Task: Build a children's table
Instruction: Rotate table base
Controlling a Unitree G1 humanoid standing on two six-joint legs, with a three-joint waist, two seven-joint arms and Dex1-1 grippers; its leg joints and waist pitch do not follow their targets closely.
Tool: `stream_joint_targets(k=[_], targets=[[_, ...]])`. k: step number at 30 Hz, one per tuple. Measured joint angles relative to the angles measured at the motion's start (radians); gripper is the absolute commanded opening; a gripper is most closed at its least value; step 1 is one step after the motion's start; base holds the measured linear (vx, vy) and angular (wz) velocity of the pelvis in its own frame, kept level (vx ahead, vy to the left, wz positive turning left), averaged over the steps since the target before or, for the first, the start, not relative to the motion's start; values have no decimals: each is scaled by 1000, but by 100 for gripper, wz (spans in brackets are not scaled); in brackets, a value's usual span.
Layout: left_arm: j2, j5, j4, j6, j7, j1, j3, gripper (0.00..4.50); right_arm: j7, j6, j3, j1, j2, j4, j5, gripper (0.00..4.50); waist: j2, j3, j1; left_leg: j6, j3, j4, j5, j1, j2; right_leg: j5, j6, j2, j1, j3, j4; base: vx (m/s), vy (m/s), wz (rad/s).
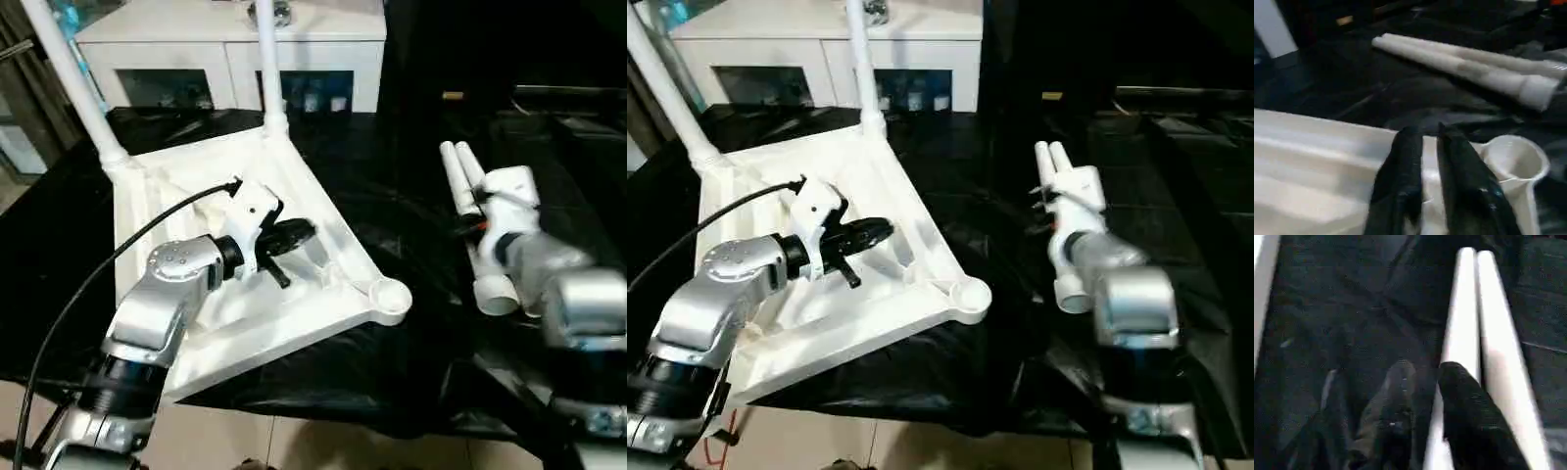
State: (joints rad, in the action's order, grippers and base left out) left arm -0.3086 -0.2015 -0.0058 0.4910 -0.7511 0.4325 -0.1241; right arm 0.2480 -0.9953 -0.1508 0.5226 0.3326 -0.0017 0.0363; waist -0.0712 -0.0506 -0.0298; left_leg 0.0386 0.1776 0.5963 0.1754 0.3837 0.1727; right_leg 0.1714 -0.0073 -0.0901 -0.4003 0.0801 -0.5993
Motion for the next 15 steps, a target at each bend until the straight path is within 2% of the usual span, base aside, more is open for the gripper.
stream_joint_targets(k=[2,5,7,10,11,15], targets=[[5,-14,-51,14,-23,-25,-15,122,-4,-43,-4,9,9,9,-7,149,1,0,2,0,0,0,0,0,0,1,2,0,-1,-1,-1,0,0,0],[3,-42,-131,57,-55,-51,-45,129,-22,-77,-13,30,20,38,-10,163,2,-1,-1,0,1,0,0,0,0,1,1,0,-2,-2,-2,0,0,0],[-9,-43,-166,83,-59,-57,-56,151,-25,-94,-15,44,36,69,-9,182,3,0,-2,0,2,0,0,0,0,1,1,0,-2,-3,-2,0,0,0],[-19,-43,-169,91,-52,-58,-61,171,-24,-96,-15,69,42,116,-8,205,2,0,-1,0,3,0,0,0,0,1,1,0,-2,-4,-2,0,0,0],[-20,-43,-169,91,-51,-58,-66,193,-24,-95,-15,73,43,127,-9,219,2,0,-1,0,3,0,0,0,0,1,1,0,-2,-5,-2,0,0,0],[-28,-49,-179,115,-65,-60,-81,216,-23,-89,-8,109,43,200,-10,244,2,0,-1,0,4,1,0,0,-1,0,1,0,-2,-6,-2,0,0,0]])
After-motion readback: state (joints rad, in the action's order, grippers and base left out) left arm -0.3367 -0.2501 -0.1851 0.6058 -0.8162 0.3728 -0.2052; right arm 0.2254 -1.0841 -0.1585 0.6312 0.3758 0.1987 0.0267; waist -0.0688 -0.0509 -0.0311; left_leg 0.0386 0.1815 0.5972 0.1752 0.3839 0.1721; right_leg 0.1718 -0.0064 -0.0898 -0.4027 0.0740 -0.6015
